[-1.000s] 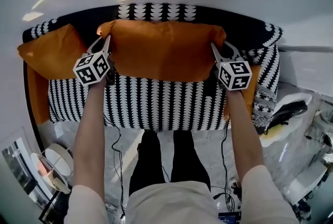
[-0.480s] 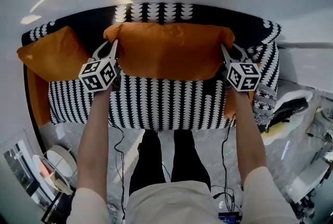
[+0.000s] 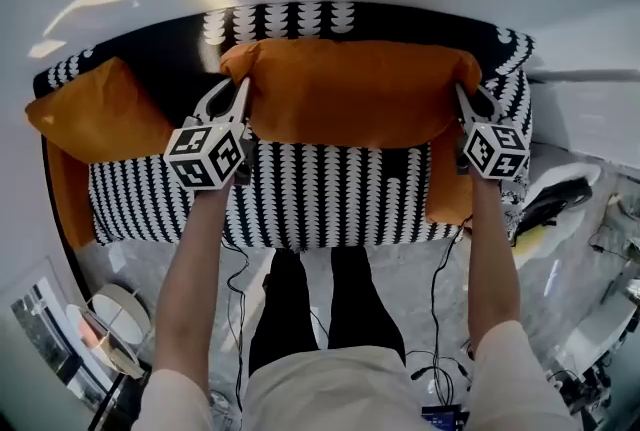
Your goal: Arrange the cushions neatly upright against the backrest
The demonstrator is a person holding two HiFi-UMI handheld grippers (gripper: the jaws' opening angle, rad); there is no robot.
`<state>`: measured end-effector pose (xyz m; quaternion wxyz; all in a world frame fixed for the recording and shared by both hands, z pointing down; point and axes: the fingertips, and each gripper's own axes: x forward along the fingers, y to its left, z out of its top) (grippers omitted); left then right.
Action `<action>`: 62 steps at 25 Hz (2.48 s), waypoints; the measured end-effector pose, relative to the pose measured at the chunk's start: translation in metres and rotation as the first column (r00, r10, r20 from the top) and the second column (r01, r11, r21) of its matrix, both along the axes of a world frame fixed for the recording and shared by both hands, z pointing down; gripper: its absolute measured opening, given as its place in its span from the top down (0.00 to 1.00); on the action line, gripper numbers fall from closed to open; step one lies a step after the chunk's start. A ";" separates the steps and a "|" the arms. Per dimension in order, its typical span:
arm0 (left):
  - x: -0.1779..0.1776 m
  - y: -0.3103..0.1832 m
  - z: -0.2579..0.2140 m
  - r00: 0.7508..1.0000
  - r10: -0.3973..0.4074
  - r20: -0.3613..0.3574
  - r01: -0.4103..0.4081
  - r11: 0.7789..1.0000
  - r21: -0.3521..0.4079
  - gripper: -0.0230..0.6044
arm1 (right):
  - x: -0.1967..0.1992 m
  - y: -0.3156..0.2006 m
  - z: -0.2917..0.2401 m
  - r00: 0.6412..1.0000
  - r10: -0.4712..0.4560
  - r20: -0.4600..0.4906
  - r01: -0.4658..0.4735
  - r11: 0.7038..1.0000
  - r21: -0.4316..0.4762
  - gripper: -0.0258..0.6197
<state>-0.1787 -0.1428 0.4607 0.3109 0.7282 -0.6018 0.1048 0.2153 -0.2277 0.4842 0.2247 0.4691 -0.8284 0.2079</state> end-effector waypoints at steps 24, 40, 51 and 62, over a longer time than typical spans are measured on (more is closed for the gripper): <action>0.037 -0.037 0.047 0.997 -0.080 -0.008 0.079 0.994 -0.080 0.87 | 0.034 -0.029 0.036 0.998 -0.051 -0.039 0.049 0.998 -0.048 0.80; 0.016 0.029 -0.032 0.990 0.059 0.132 -0.045 0.993 -0.106 0.68 | 0.048 0.074 -0.056 0.988 0.145 0.045 -0.137 0.981 -0.134 0.79; 0.061 0.160 -0.135 0.944 0.320 0.083 -0.323 0.946 0.029 0.93 | -0.050 0.278 -0.186 0.981 0.004 0.195 0.018 0.994 -0.109 0.92; 0.078 0.269 -0.202 0.942 0.314 0.118 -0.328 0.937 0.120 0.93 | -0.066 0.378 -0.258 0.949 0.019 0.315 -0.033 0.999 0.037 0.92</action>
